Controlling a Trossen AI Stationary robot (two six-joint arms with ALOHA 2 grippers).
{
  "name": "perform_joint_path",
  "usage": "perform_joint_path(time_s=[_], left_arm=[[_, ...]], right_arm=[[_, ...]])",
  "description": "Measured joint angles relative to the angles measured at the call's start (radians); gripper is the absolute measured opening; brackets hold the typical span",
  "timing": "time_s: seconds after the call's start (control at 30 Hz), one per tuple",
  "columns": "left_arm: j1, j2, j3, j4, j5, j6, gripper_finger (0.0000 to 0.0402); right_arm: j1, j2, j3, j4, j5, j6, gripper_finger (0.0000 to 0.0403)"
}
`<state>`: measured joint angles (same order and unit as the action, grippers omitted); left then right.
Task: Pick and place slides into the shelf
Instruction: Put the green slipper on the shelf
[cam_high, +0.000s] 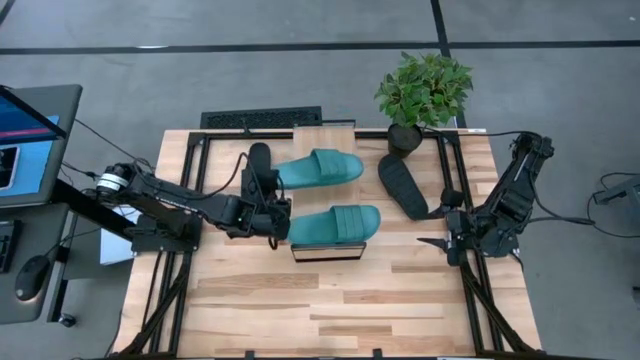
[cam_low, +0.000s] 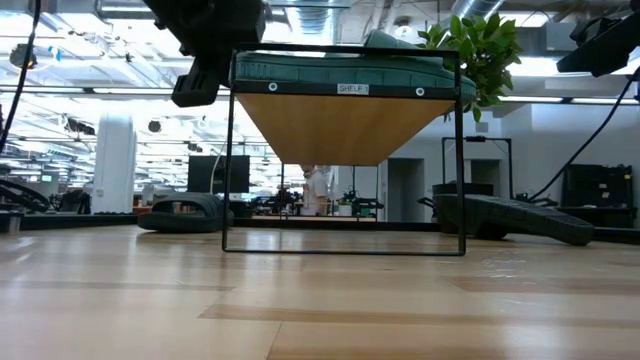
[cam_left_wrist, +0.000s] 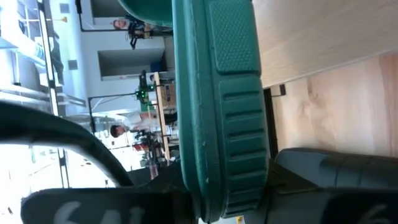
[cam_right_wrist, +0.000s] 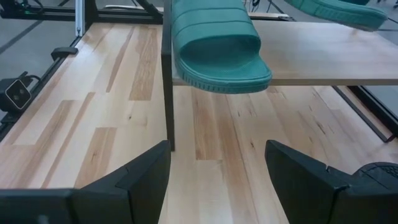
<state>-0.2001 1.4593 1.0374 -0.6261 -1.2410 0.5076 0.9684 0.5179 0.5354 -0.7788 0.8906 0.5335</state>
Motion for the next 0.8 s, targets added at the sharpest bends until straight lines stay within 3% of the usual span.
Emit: perform_joint_path(time_s=[0.47,0.8], left_arm=[[-0.055,0.001,0.000,0.013,-0.048,-0.034,0.0057],[-0.071,0.083,-0.010,0.006,-0.097,-0.069,0.0057]], right_arm=[[0.000,0.000,0.000,0.009,0.000,0.001,0.0255],[0.000,0.000,0.000,0.008,0.000,0.017,0.0255]])
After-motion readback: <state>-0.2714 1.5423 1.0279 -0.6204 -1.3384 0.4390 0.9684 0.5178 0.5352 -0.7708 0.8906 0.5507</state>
